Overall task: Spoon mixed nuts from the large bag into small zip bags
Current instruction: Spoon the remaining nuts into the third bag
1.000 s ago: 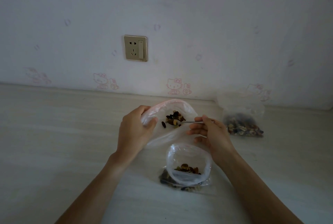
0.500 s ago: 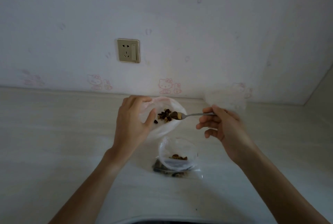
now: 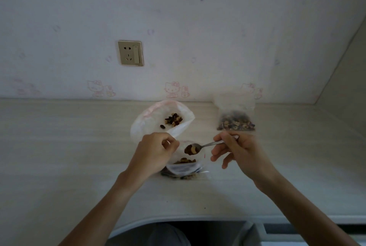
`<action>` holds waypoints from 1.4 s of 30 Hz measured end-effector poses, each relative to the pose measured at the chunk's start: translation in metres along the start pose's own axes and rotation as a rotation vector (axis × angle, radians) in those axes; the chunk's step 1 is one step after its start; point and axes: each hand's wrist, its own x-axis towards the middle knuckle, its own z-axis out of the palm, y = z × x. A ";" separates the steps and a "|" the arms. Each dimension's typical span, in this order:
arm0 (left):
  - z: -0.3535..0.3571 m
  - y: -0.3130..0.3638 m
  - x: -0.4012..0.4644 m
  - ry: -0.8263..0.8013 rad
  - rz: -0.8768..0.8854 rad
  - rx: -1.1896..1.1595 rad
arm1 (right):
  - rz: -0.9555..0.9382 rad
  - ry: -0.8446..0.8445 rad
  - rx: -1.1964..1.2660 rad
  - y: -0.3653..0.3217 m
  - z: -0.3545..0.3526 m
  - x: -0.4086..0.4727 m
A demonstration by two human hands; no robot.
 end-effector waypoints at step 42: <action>-0.041 -0.003 0.098 0.006 -0.181 0.518 | 0.055 -0.099 0.096 0.024 0.053 0.117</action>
